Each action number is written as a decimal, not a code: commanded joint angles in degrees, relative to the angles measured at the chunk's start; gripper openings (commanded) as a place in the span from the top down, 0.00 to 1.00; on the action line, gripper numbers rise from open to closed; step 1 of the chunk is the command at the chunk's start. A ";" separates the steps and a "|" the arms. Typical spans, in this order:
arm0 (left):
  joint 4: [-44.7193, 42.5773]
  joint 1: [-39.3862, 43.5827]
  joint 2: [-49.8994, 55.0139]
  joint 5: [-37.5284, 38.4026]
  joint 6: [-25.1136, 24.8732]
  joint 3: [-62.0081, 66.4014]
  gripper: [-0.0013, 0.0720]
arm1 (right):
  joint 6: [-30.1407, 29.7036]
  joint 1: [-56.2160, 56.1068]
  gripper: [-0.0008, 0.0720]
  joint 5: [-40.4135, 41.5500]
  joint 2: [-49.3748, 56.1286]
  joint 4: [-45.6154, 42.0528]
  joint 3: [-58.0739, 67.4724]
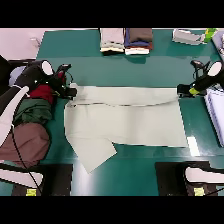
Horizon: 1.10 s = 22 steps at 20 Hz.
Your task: Fold the shirts.
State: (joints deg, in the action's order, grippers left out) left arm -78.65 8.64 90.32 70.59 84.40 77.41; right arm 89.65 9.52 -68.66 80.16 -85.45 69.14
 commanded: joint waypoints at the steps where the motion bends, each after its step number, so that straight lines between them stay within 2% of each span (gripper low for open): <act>1: 0.66 -0.07 -0.46 1.68 1.79 -0.96 0.78 | 0.48 -0.48 0.89 0.20 -0.17 0.37 -2.64; 2: 0.57 -0.07 -1.11 2.01 2.27 -0.24 0.43 | 0.48 -0.37 0.61 -1.11 -0.20 0.33 -1.70; 3: 0.35 -0.07 -2.47 2.56 2.75 0.68 0.35 | 0.42 -0.07 0.52 -2.51 -0.70 0.33 -0.81; 7: -3.74 0.13 -13.33 5.27 6.43 -2.16 0.35 | 0.04 2.82 0.52 -6.99 -9.40 -0.22 -3.82; 8: -3.85 0.13 -16.70 5.75 7.19 -5.01 0.35 | 0.04 4.22 0.46 -8.26 -12.39 -0.20 -6.95; 9: -3.82 0.13 -20.44 5.75 7.82 -8.81 0.35 | 0.04 5.86 0.34 -9.40 -15.41 -0.20 -10.78; 10: -3.76 0.13 -24.00 5.44 9.09 -12.90 0.35 | 0.04 7.26 0.32 -10.27 -17.81 -0.22 -14.45; 15: -3.32 0.13 -36.65 3.30 12.24 -28.98 0.35 | 0.07 13.99 0.32 -12.11 -25.94 -0.13 -30.97; 22: -3.23 0.13 -38.27 0.76 12.20 -32.11 0.35 | 1.55 11.96 0.32 -11.43 -23.47 0.02 -37.75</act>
State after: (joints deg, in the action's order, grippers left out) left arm -81.89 8.73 52.95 72.99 96.33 46.52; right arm 90.26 22.65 -80.29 55.44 -85.58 33.52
